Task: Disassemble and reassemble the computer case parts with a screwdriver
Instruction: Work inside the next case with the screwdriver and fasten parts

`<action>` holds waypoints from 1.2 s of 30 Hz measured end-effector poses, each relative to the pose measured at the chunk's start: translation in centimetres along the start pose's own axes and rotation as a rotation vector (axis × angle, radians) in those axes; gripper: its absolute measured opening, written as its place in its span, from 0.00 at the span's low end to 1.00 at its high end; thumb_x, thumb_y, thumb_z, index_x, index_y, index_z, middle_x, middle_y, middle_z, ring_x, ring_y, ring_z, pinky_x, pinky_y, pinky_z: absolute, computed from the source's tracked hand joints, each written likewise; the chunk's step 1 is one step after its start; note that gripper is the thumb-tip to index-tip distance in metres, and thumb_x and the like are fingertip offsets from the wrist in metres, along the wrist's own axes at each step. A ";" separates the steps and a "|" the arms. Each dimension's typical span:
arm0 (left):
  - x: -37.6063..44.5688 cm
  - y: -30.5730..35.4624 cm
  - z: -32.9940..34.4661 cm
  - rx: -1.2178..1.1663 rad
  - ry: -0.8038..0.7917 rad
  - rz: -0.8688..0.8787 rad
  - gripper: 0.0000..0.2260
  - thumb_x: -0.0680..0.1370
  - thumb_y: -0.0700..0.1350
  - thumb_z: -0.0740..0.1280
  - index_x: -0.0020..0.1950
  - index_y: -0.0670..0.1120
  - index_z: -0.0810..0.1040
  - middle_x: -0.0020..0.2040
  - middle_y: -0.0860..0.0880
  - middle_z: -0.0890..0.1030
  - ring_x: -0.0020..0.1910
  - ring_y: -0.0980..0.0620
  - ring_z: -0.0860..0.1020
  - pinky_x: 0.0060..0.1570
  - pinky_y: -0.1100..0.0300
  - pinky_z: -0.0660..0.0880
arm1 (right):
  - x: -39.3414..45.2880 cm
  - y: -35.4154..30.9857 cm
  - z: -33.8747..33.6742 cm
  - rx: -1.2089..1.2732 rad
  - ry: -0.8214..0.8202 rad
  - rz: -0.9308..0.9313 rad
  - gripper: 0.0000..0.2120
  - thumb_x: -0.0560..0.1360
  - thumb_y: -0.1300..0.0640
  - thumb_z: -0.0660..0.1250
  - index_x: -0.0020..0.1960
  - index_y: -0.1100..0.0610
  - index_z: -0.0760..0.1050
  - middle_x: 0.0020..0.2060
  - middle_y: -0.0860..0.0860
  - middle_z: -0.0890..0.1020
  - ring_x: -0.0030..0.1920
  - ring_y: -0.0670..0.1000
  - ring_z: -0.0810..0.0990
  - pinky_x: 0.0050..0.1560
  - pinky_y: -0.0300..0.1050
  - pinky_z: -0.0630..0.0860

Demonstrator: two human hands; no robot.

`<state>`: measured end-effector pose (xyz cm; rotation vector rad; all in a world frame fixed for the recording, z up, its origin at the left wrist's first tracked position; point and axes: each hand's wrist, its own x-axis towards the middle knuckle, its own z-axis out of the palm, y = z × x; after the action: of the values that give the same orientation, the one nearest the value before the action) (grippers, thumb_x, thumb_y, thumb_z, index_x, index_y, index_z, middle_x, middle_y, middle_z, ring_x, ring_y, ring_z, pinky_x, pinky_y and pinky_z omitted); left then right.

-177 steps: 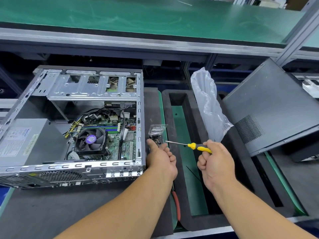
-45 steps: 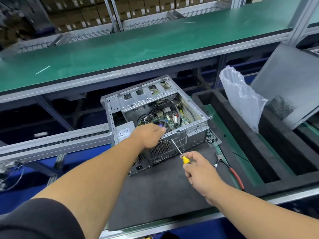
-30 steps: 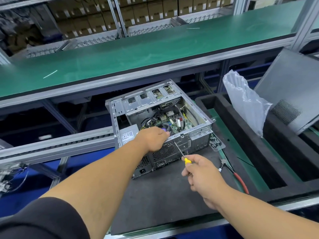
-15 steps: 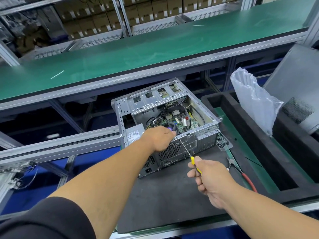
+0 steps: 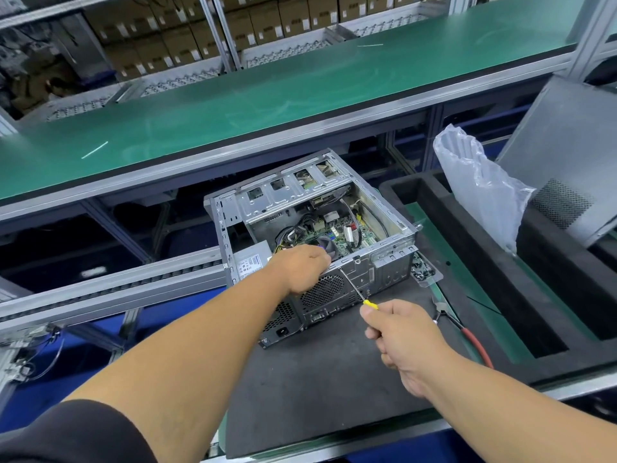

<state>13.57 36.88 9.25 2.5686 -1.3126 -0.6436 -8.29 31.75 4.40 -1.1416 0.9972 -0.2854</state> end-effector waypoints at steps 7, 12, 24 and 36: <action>0.9 -0.1 0.3 -0.120 0.032 0.015 0.13 0.81 0.45 0.59 0.38 0.48 0.74 0.35 0.51 0.73 0.41 0.48 0.73 0.45 0.54 0.70 | -0.1 0.4 -0.1 -0.010 0.000 -0.020 0.10 0.79 0.51 0.72 0.45 0.57 0.78 0.30 0.50 0.80 0.26 0.50 0.64 0.26 0.42 0.61; 1.1 -0.4 0.6 -0.044 0.067 0.019 0.14 0.82 0.47 0.55 0.39 0.45 0.73 0.37 0.48 0.73 0.41 0.46 0.72 0.43 0.53 0.70 | -0.3 0.5 0.3 -0.013 -0.003 -0.014 0.11 0.80 0.50 0.71 0.45 0.56 0.78 0.30 0.49 0.81 0.28 0.51 0.65 0.27 0.42 0.62; 2.1 -1.0 1.2 0.000 0.072 0.048 0.26 0.84 0.62 0.50 0.34 0.47 0.68 0.33 0.48 0.72 0.34 0.48 0.73 0.35 0.55 0.68 | -0.6 0.7 0.5 -0.028 0.019 -0.023 0.14 0.80 0.47 0.70 0.40 0.54 0.79 0.31 0.49 0.82 0.29 0.51 0.66 0.30 0.45 0.63; 2.5 -1.1 1.1 -0.088 0.057 0.015 0.25 0.84 0.64 0.50 0.36 0.48 0.67 0.33 0.49 0.72 0.33 0.50 0.72 0.35 0.55 0.64 | -0.7 0.6 0.3 -0.030 0.017 -0.005 0.15 0.80 0.45 0.70 0.41 0.54 0.80 0.32 0.49 0.82 0.31 0.51 0.67 0.32 0.45 0.64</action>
<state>15.18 35.59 7.18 2.4859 -1.2550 -0.6073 -8.62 32.70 4.24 -1.1710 1.0170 -0.2855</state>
